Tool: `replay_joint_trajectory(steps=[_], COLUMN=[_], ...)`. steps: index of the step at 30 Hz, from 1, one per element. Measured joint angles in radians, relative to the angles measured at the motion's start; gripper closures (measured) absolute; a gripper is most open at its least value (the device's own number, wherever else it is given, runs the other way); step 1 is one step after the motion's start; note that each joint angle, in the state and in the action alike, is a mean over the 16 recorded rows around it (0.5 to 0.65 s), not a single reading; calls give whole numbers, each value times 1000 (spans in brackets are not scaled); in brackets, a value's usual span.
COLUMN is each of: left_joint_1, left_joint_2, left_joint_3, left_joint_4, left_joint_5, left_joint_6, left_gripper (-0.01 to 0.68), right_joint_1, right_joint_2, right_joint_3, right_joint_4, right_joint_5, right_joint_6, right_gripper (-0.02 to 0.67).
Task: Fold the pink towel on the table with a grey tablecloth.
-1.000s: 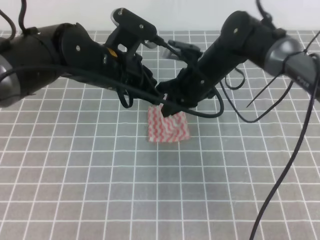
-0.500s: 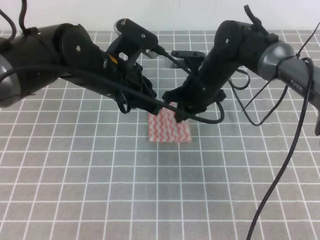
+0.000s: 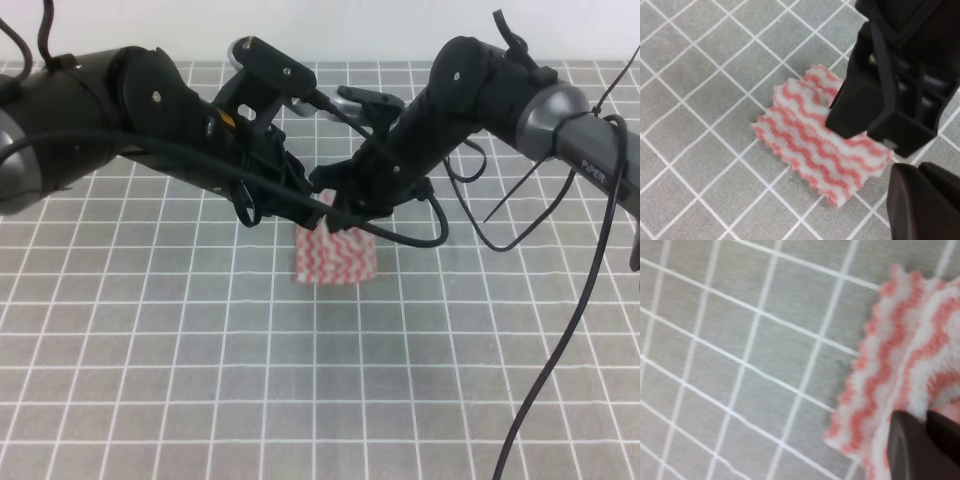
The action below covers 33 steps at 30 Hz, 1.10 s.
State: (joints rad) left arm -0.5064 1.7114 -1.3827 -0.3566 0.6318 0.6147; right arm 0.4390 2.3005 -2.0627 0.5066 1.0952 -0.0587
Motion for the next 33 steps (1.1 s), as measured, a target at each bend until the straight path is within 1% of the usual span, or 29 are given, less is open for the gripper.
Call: replay_joint_trajectory(steps=[6,10,20,25,29,33], left_joint_1=[0,0,0,0,0,0], left_joint_2=[0,0,0,0,-1,-1], left_joint_3=[0,0,0,0,0,0], left_joint_4=[1,2,3,2,2,2], left_joint_5=[-1,-3,0,3,5,7], left_joint_6=[1,3,22,32,37,38], left_gripper=[673,673,673,673,673,673], right_joint_1=[1,1,1,-1,-6,-11], right_joint_2=[19,38,66,60,55,51], right_joint_3=[0,0,-8,-36,-67,-96], right_joint_4=[79,127,185,189,171,109], right_joint_5=[-15,-20,-24,-12,12,50], right_joint_6=[-35,-55,-75,-96,-115,-127], right_gripper=[651,626,481,428,439,490])
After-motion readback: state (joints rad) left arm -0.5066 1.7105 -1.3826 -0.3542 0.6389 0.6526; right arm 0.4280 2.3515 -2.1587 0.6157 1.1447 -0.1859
